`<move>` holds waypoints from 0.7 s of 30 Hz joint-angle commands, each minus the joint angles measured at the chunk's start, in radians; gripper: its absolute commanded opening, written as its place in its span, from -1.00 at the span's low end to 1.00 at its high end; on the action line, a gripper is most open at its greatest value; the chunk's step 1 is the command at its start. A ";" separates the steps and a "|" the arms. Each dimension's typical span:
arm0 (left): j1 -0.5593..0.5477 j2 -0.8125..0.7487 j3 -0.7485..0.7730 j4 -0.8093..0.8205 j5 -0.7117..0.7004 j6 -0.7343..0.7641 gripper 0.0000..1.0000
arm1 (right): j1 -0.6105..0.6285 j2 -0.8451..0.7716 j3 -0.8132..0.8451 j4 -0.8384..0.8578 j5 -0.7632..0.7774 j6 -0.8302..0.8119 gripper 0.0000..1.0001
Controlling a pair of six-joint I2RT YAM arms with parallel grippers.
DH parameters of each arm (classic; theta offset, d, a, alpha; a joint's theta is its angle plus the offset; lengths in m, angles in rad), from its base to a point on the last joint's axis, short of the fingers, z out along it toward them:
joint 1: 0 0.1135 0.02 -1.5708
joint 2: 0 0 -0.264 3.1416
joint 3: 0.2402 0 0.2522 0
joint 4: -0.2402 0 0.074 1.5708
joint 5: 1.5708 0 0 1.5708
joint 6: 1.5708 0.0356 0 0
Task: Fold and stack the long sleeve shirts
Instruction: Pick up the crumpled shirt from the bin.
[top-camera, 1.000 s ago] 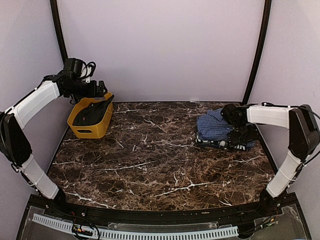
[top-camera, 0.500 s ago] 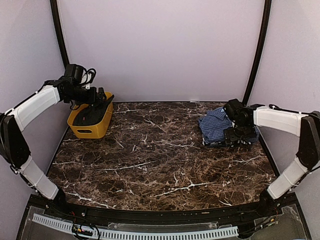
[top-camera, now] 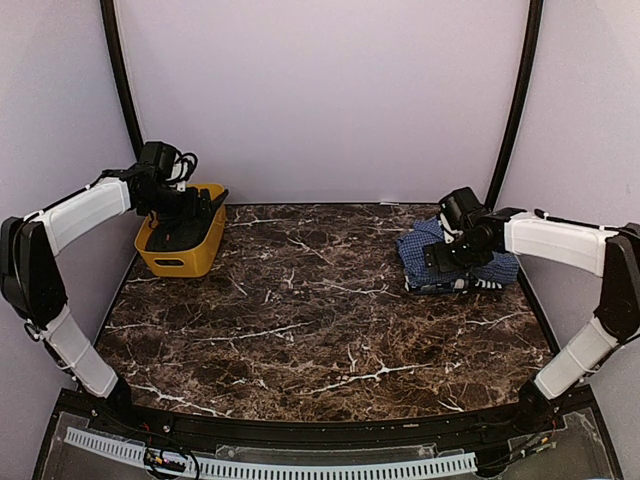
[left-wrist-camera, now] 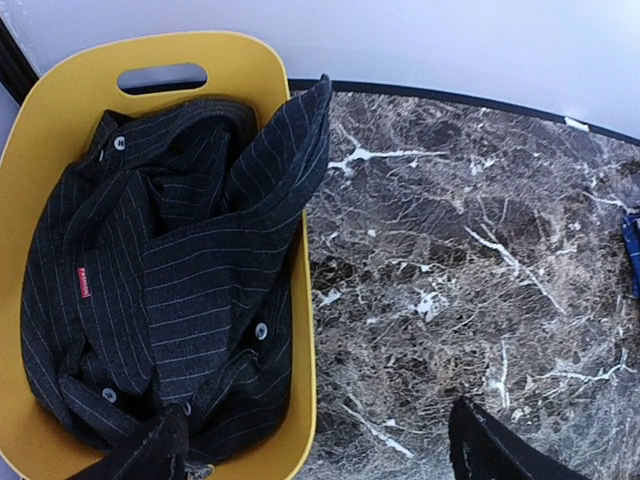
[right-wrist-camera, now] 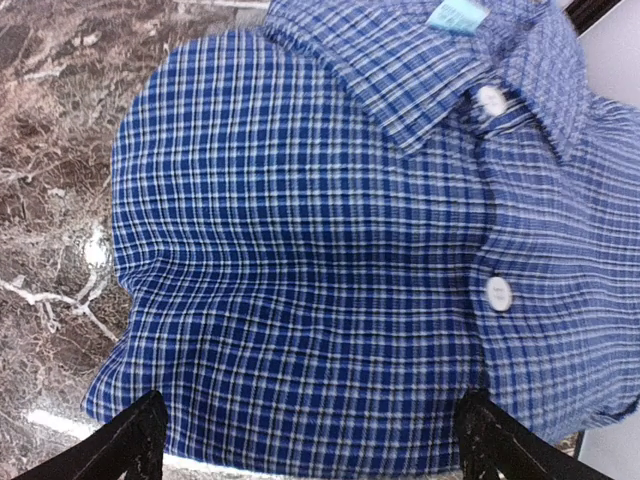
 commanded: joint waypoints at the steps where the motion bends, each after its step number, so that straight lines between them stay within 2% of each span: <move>1: 0.036 0.093 0.049 -0.004 -0.060 -0.010 0.73 | -0.011 0.052 0.007 0.114 -0.083 -0.025 0.93; 7: 0.118 0.199 0.094 -0.026 -0.070 -0.025 0.65 | -0.011 0.038 -0.003 0.115 -0.085 -0.036 0.94; 13: 0.129 0.320 0.132 -0.036 -0.079 -0.012 0.80 | -0.011 -0.003 -0.004 0.104 -0.094 -0.031 0.97; 17: 0.135 0.409 0.185 -0.033 -0.092 -0.005 0.81 | -0.011 -0.053 0.007 0.100 -0.139 -0.031 0.97; 20: 0.142 0.462 0.233 -0.033 -0.088 0.001 0.59 | -0.011 -0.083 0.010 0.092 -0.156 -0.030 0.97; 21: 0.148 0.476 0.239 -0.030 -0.084 -0.002 0.33 | -0.011 -0.093 0.007 0.089 -0.157 -0.031 0.97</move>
